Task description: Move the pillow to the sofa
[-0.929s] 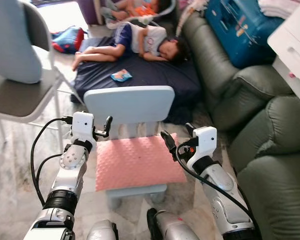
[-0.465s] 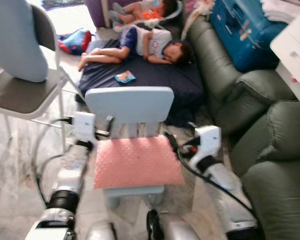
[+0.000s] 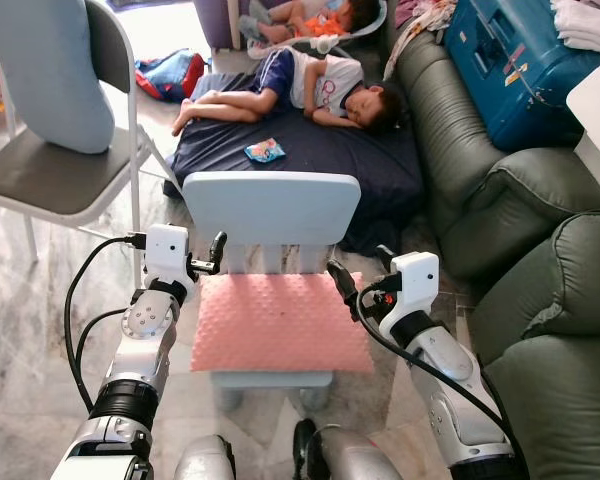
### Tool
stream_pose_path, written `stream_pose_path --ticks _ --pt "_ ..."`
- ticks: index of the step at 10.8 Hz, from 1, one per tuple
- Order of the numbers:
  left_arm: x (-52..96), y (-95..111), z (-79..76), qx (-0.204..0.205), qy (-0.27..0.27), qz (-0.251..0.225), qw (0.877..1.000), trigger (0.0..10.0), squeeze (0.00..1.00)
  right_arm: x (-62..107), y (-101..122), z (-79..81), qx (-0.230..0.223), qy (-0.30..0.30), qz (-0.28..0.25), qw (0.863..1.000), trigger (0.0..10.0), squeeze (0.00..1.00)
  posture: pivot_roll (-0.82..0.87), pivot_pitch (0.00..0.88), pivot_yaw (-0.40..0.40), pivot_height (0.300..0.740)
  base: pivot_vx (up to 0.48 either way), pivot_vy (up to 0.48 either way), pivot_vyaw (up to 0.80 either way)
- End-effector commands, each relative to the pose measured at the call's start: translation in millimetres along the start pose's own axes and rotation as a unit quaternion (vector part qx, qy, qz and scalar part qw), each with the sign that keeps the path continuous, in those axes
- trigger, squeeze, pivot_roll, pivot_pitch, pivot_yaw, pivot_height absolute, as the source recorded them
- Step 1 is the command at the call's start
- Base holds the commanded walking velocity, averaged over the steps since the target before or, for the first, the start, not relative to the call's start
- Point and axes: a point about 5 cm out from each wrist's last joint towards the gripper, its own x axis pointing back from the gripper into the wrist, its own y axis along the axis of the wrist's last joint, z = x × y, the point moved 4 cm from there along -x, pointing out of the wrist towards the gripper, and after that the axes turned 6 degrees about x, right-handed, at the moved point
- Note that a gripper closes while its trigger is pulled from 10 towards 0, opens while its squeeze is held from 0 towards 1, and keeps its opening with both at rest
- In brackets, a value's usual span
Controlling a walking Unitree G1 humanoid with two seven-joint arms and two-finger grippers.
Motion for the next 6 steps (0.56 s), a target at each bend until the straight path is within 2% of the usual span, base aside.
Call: stream_pose_path --ticks 1,2,3,6 --pt "3.6 -3.0 4.8 -0.007 0.007 0.005 1.000 10.0 0.00 3.2 -2.4 -4.1 0.003 -0.017 0.001 1.000 10.0 0.00 -0.09 0.151 -0.032 0.740 0.000 0.000 0.00" --pt "9.7 -10.0 7.7 -0.014 0.004 0.015 1.000 10.0 0.00 4.9 -3.7 -16.6 0.015 -0.059 0.004 0.998 10.0 0.00 -0.09 0.154 -0.032 0.740 0.000 0.000 0.00" --pt "15.2 -15.3 11.7 -0.014 0.005 0.024 1.000 10.0 0.00 7.4 -4.2 -23.0 0.005 -0.074 0.004 0.997 10.0 0.00 -0.09 0.158 -0.032 0.740 0.000 0.000 0.00" --pt "28.4 -26.7 20.5 -0.019 0.013 0.040 0.999 10.0 0.00 13.6 -11.9 -28.9 -0.014 -0.097 0.014 0.995 10.0 0.00 -0.07 0.175 -0.031 0.736 0.000 0.000 0.00"
